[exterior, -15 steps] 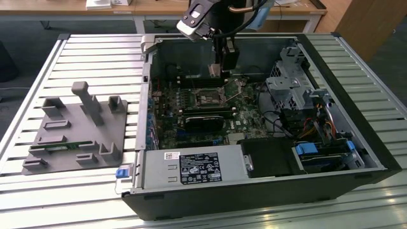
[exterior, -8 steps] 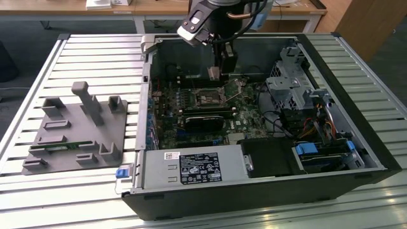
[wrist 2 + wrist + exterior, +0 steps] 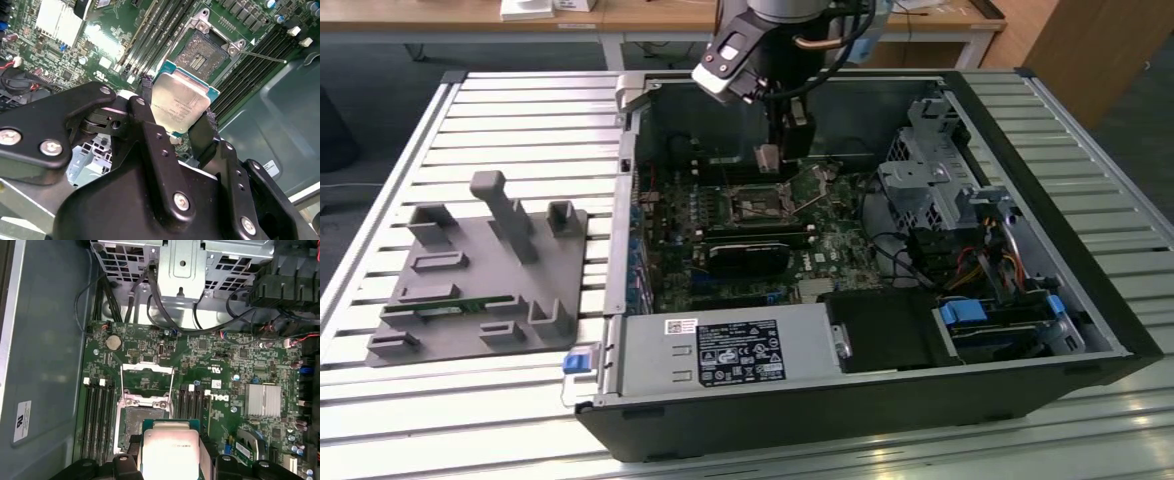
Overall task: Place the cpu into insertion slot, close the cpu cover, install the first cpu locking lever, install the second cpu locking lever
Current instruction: 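Place the cpu into insertion slot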
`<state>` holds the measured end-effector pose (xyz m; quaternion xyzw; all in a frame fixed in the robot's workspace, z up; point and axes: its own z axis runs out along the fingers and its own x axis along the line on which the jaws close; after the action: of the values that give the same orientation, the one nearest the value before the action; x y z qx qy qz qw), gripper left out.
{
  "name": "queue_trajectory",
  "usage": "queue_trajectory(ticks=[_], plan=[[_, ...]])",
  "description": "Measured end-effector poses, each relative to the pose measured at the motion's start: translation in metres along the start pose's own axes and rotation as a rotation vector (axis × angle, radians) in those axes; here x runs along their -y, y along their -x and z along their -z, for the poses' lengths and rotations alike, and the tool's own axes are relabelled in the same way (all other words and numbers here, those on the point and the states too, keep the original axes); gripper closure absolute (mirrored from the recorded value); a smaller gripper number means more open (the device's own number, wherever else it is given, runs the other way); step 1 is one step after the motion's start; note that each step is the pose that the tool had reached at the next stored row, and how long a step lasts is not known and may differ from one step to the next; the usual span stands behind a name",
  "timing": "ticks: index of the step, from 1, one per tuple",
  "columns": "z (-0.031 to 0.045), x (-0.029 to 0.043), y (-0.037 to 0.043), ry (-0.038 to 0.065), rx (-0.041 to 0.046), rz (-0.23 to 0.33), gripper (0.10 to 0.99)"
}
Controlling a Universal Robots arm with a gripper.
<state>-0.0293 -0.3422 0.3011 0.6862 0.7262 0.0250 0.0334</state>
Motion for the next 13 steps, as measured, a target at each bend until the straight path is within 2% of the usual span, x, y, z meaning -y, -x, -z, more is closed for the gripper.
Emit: queue_trajectory(ticks=[5,13], plan=[[-0.0037,0.0003,-0.0061,0.0,0.0,0.0,0.549],[-0.015,0.0036,-0.0101,0.0,0.0,-0.001,0.549]])
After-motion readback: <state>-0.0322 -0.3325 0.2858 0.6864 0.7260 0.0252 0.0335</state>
